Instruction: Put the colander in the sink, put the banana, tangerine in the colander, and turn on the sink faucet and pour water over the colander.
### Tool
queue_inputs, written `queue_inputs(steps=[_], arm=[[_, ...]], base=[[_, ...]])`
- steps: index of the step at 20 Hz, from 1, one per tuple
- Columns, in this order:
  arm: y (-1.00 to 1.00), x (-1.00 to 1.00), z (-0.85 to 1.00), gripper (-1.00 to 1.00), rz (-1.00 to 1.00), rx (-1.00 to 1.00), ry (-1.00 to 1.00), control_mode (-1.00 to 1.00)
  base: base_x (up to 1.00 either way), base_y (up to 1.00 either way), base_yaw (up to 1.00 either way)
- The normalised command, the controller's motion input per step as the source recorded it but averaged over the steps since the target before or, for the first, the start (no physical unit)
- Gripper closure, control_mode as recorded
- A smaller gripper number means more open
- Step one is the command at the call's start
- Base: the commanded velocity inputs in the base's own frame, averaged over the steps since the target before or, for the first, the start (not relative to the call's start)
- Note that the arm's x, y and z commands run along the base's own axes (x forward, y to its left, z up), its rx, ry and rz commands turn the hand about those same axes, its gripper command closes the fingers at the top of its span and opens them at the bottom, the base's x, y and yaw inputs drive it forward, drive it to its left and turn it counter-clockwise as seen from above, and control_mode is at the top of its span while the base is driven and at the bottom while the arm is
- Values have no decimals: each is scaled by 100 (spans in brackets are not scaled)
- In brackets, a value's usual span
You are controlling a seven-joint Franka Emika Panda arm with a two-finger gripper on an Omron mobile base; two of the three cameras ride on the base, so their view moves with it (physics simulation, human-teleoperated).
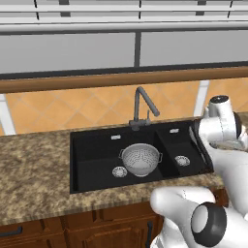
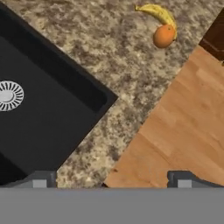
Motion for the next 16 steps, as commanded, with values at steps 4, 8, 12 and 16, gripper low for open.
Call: queue_inputs(steps=[4, 8, 12, 16], arm=[[-100, 12, -55, -100, -8, 0, 73, -100], [-100, -12, -66, -100, -1, 5, 28, -100], [-100, -44, -39, -100, 4, 25, -33, -100], [-95, -48, -2, -100, 4, 10, -39, -100]], base=[[0, 0, 0], [0, 0, 0], [0, 0, 0], [0, 0, 0]])
